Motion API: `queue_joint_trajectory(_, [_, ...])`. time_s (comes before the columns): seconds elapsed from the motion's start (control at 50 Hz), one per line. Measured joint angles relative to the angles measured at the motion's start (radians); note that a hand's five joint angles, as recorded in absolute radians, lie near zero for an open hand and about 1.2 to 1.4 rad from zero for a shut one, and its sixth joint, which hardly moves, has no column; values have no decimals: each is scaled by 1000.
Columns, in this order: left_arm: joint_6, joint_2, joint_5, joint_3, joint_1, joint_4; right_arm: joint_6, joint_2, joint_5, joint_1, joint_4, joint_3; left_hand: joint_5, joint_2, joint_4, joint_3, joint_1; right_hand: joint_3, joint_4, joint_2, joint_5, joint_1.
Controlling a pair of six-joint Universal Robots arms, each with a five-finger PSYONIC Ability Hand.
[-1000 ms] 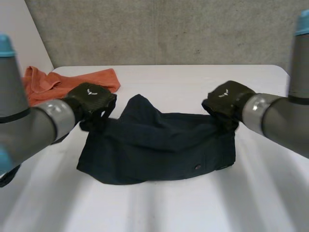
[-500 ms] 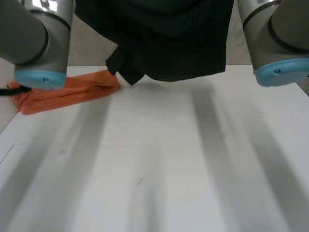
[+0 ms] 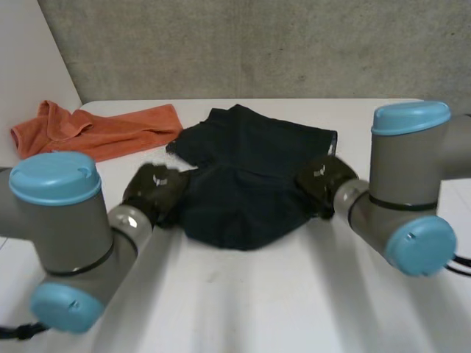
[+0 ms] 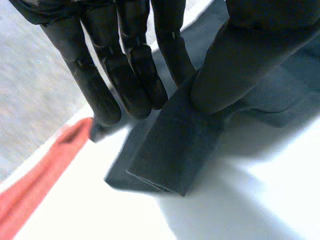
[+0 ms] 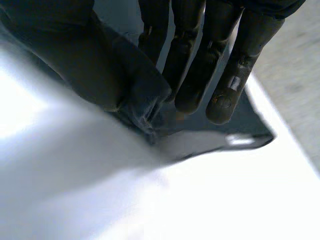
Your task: Fold the laundry.
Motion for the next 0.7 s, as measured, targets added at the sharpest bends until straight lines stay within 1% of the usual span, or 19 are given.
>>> queue_joint_trajectory(0.08, [17,75,6,-62,-4,-137,-37,-105,-24,-4,109,114,0,0,0,0,0,0,0,0,1,0])
queue_joint_trajectory(0.14, [67,143,11,-106,-5,-266,-85,-182,-45,-13,194,191,0,0,0,0,0,0,0,0,1,0])
queue_joint_trajectory(0.16, [109,187,14,-133,-7,-348,-133,-240,-59,-25,261,249,0,0,0,0,0,0,0,0,1,0])
queue_joint_trajectory(0.2, [179,250,18,-169,-13,-465,-200,-306,-75,-48,340,320,0,0,0,0,0,0,0,0,1,0])
queue_joint_trajectory(0.26, [258,325,25,-203,-28,-586,-283,-384,-100,-92,417,405,0,0,0,0,0,0,0,0,1,0])
queue_joint_trajectory(0.32, [318,393,40,-219,-52,-658,-337,-440,-137,-144,446,469,0,0,0,0,0,0,0,0,1,0])
queue_joint_trajectory(0.38, [335,409,50,-210,-65,-644,-336,-457,-162,-168,432,485,0,0,0,0,0,0,0,0,1,0])
queue_joint_trajectory(0.4, [340,404,57,-195,-72,-604,-317,-462,-181,-183,406,487,2,0,0,0,0,0,0,0,1,0])
queue_joint_trajectory(0.42, [341,400,58,-191,-73,-593,-306,-462,-186,-186,394,485,8,0,0,0,0,0,0,0,2,0])
queue_joint_trajectory(0.44, [341,375,61,-170,-76,-539,-276,-458,-196,-192,358,477,14,0,0,0,0,0,0,0,3,0])
queue_joint_trajectory(0.46, [341,375,61,-170,-76,-539,-276,-458,-196,-192,358,477,14,0,0,0,0,0,0,0,3,0])
queue_joint_trajectory(0.5, [336,282,62,-105,-78,-395,-193,-429,-200,-193,253,443,14,0,0,0,0,0,0,0,4,9])
queue_joint_trajectory(0.56, [321,154,58,-12,-77,-257,-124,-382,-181,-189,148,406,14,0,0,0,0,0,0,0,8,9])
queue_joint_trajectory(0.6, [311,94,56,37,-76,-210,-103,-360,-164,-186,107,389,14,0,0,0,0,0,0,0,9,9])
queue_joint_trajectory(0.62, [291,0,50,121,-73,-150,-81,-327,-131,-183,47,364,14,0,0,0,0,0,0,0,9,9])
queue_joint_trajectory(0.64, [286,-20,49,139,-72,-140,-77,-321,-124,-182,36,359,14,0,0,0,0,0,0,0,9,9])
queue_joint_trajectory(0.7, [248,-182,32,303,-67,-63,-60,-261,-58,-174,-56,314,14,0,0,0,0,0,0,0,9,9])
